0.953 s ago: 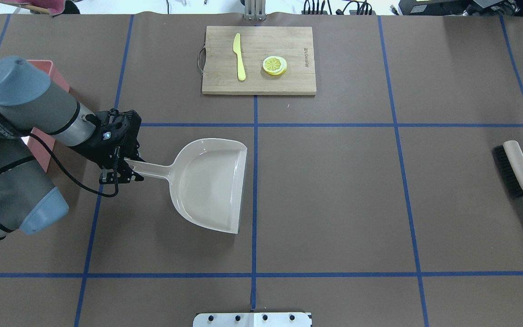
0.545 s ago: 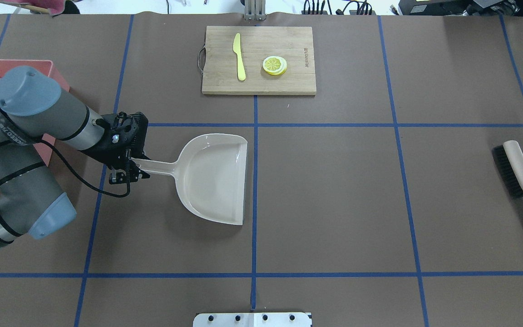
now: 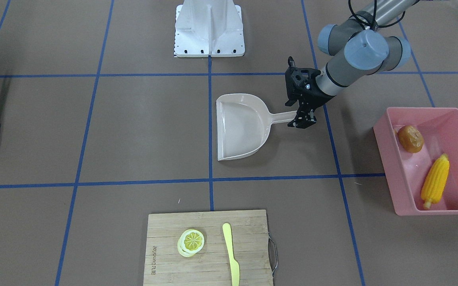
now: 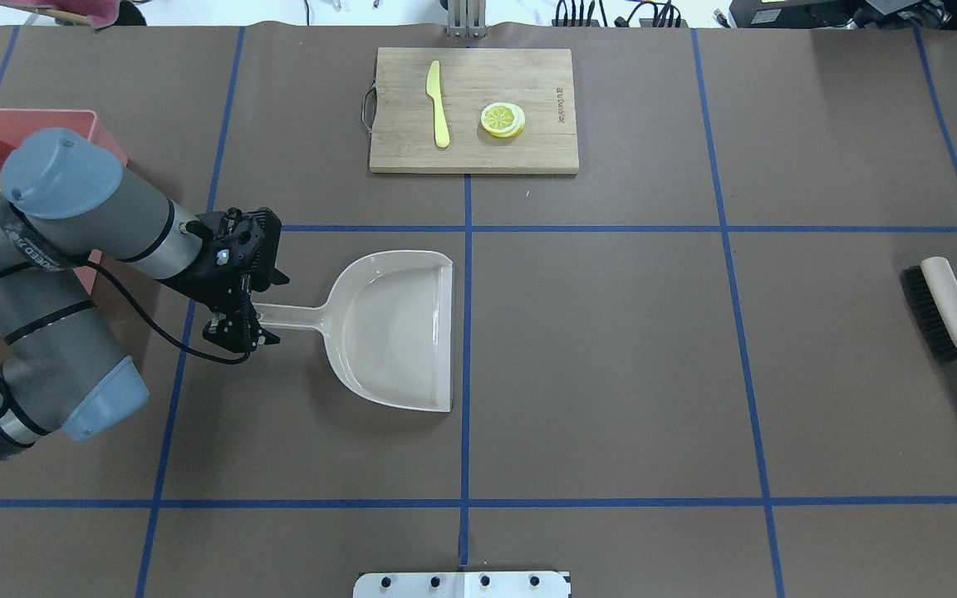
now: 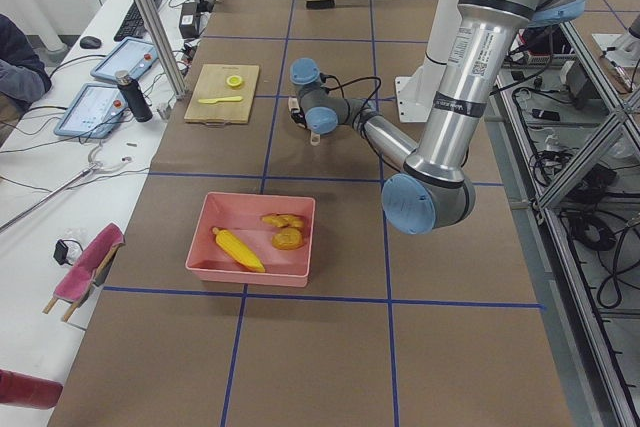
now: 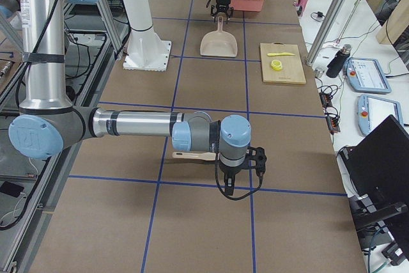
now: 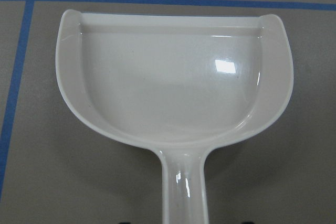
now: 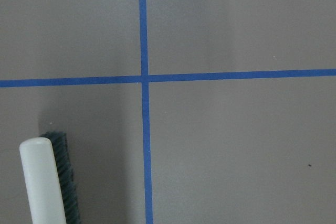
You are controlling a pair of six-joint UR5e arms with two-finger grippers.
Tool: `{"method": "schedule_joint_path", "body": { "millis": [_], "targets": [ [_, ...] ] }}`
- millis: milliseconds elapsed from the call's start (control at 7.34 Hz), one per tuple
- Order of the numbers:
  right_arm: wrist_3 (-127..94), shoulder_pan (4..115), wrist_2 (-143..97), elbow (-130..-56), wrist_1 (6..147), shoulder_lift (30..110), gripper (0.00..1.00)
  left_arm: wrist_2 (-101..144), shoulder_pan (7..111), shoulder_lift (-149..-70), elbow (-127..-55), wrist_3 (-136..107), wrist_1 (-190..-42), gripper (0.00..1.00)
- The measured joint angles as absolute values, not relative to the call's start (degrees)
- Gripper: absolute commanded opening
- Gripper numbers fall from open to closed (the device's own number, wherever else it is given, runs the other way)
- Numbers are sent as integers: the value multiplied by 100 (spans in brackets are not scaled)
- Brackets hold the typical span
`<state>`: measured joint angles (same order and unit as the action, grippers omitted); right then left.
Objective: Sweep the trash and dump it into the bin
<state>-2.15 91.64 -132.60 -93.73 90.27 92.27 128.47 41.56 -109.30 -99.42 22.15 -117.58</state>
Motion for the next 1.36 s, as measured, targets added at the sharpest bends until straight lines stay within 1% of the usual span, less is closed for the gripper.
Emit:
{"method": "schedule_joint_path", "body": {
  "millis": [272,545,681,953,1089,1362],
  "targets": [
    [-243,9167,-13307,-9341,9023,9258,100,12829,4352,-10771,-10270,2187,-11763,99],
    [-203,9167,-13262,-9320,9007,9294,100,12766,5197,-10195,-10679,1902,-11163,99],
    [-195,9167,-13249,-9318,9003,9303,100,12779,5777,-9855,-10718,1217,-10746,99],
    [-186,9167,-13240,-9317,9000,9307,100,12789,6852,-9201,-10541,-281,-10438,99],
    [-185,9167,-13242,-9316,9000,9308,100,12829,7322,-8948,-10376,-597,-10393,99],
    [-184,9167,-13245,-9314,9004,9308,100,13307,7943,-8761,-9842,-775,-10085,99]
  ]
}}
